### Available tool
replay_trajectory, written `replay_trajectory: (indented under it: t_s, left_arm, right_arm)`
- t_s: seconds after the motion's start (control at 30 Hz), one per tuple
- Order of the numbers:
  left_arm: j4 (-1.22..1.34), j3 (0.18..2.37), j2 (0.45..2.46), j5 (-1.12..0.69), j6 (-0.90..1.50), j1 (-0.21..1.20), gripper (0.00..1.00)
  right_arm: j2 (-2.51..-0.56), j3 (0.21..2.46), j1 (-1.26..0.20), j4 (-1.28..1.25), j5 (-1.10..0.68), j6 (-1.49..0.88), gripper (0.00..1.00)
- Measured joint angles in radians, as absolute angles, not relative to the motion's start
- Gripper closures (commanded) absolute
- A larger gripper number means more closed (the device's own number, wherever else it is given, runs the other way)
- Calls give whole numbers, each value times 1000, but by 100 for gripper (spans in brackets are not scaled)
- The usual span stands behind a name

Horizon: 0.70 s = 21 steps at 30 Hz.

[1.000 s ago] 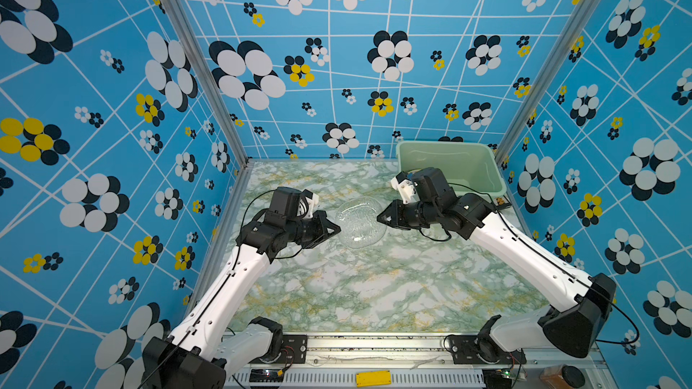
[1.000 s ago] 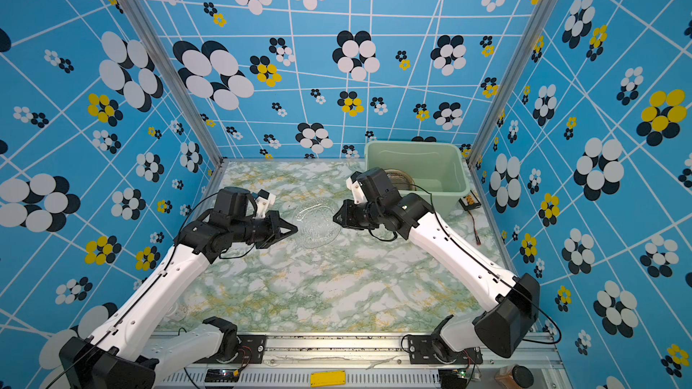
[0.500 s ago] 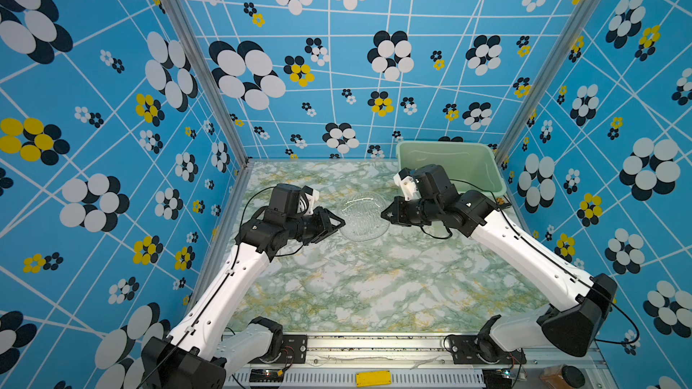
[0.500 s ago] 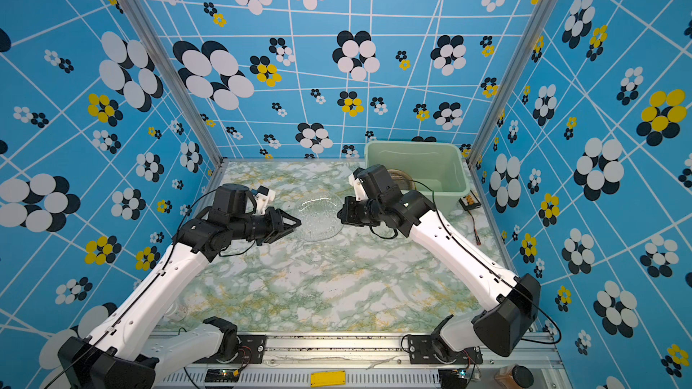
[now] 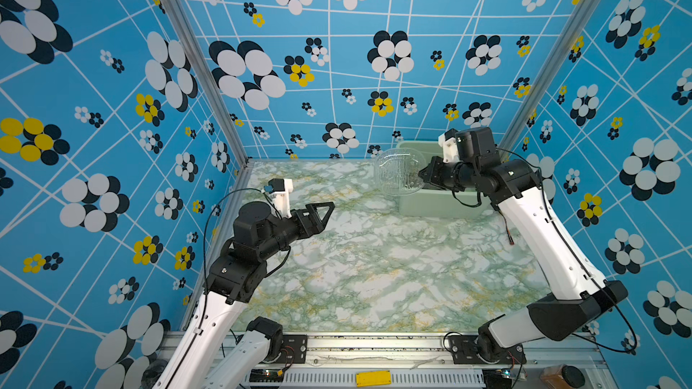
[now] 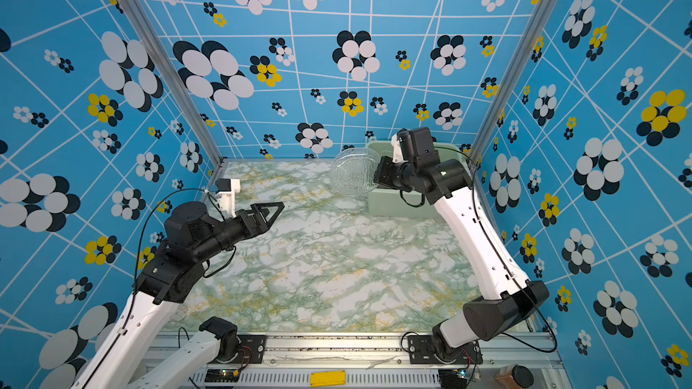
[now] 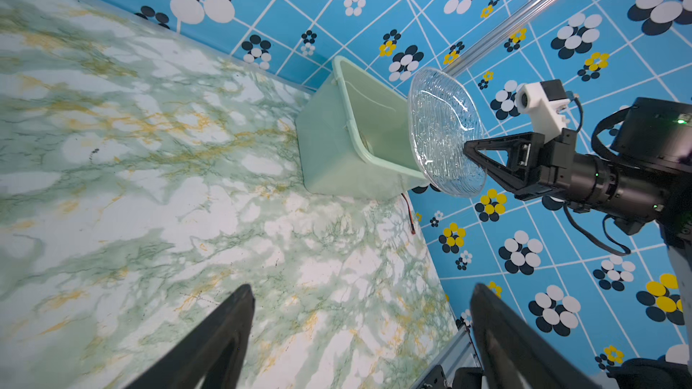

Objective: Place the plates into the plastic bin on the countertop
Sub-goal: Place the plate in the plastic bin.

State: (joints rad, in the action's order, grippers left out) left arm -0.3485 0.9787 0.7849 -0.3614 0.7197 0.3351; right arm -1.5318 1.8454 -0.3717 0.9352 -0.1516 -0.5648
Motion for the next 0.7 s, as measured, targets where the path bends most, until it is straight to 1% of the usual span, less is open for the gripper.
replay_trajectory:
  t_s: [0.1, 0.13, 0.27, 0.43, 0.7]
  left_arm:
    - [-334, 979, 807, -358, 687, 336, 6]
    - [-332, 979, 823, -358, 675, 336, 1]
    - [-335, 999, 906, -358, 614, 348, 1]
    - [-336, 1089, 1030, -358, 529, 384, 1]
    - [-298, 1223, 1249, -358, 366, 498, 1]
  right_arm:
    - [-1577, 1871, -296, 972, -132, -542, 100]
    - [-1596, 1881, -273, 984, -126, -532, 100]
    - [-1673, 1924, -200, 1019, -101, -494, 100]
    - [-1787, 2025, -126, 1056, -86, -452, 100]
    - [-2051, 2343, -41, 1167, -26, -333, 100]
